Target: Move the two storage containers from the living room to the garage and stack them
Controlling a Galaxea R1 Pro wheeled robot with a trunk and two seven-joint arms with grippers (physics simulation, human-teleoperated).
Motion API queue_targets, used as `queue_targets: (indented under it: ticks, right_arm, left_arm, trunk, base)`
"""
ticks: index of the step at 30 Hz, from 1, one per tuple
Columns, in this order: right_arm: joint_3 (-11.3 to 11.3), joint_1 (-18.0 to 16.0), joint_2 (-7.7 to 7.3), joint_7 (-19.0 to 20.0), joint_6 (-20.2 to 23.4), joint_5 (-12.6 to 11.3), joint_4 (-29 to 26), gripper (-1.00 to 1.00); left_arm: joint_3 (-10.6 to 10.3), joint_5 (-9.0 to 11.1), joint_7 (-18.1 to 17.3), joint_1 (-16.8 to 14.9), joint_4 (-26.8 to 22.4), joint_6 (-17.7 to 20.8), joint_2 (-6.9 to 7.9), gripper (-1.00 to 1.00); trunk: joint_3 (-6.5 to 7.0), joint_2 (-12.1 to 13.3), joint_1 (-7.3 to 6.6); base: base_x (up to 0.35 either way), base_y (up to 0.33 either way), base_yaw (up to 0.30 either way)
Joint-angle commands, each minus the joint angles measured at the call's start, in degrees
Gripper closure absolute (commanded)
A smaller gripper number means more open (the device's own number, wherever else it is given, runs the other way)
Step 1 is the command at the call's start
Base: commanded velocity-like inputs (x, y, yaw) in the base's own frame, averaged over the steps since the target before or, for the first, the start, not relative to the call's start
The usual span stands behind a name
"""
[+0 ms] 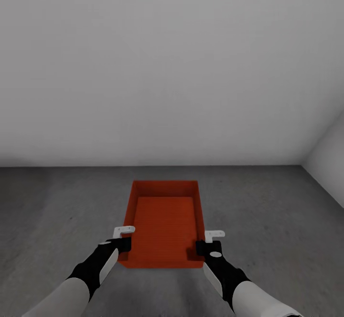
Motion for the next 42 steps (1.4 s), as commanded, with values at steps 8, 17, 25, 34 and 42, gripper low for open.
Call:
queue_targets:
  ticks: [8, 17, 25, 34, 42]
  right_arm:
    - [1.3, 0.0, -0.07, 0.1, 0.1, -1.7, 0.1, 1.00]
    - [1.3, 0.0, -0.08, 0.1, 0.1, -1.7, 0.1, 1.00]
    - [1.3, 0.0, -0.13, 0.1, -0.1, -1.7, 0.1, 1.00]
    - [1.3, 0.0, -0.16, 0.0, -0.4, -1.7, 0.1, 1.00]
    - [1.3, 0.0, -0.16, -0.1, -0.4, -1.7, 0.1, 1.00]
  left_arm:
    - [1.2, -0.5, 0.9, -0.1, -0.3, -2.4, 0.38, 1.00]
    - [1.2, -0.5, 0.9, -0.1, -0.3, -2.4, 0.40, 1.00]
    - [1.1, -0.5, 0.8, -0.1, -0.4, -2.4, 0.33, 1.00]
    - [1.1, -0.5, 0.8, -0.1, -0.4, -2.6, 0.30, 1.00]
    - [1.0, -0.5, 0.8, -0.1, -0.3, -2.7, 0.04, 1.00]
  trunk:
    - [-0.77, 0.0, 0.00]
    - [-0.91, 0.0, 0.00]
    - [-0.91, 0.0, 0.00]
    - [-0.91, 0.0, 0.00]
    - [-0.91, 0.0, 0.00]
  base:
    - [0.000, 0.000, 0.000]
    - [0.000, 0.000, 0.000]
    - [0.000, 0.000, 0.000]
    - [0.000, 0.000, 0.000]
    - [0.000, 0.000, 0.000]
